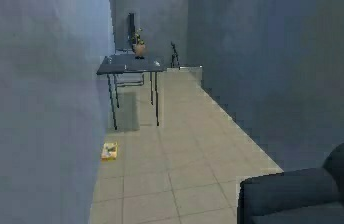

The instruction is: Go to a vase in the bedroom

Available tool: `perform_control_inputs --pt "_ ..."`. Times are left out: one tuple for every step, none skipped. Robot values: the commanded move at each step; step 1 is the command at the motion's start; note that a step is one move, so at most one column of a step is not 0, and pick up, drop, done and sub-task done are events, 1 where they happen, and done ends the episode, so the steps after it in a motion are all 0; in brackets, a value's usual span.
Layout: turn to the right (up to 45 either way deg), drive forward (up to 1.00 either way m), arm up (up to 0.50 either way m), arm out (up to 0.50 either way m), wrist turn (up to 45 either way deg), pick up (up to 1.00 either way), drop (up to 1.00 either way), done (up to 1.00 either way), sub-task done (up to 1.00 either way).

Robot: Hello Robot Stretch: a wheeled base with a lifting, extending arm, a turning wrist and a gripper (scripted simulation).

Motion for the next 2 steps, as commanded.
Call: perform_control_inputs --pt "0.0 1.00 0.00 0.00 0.0 0.00 0.00 0.00 0.00" --pt "-12.0 0.00 0.00 0.00 0.0 0.00 0.00 0.00 0.00"
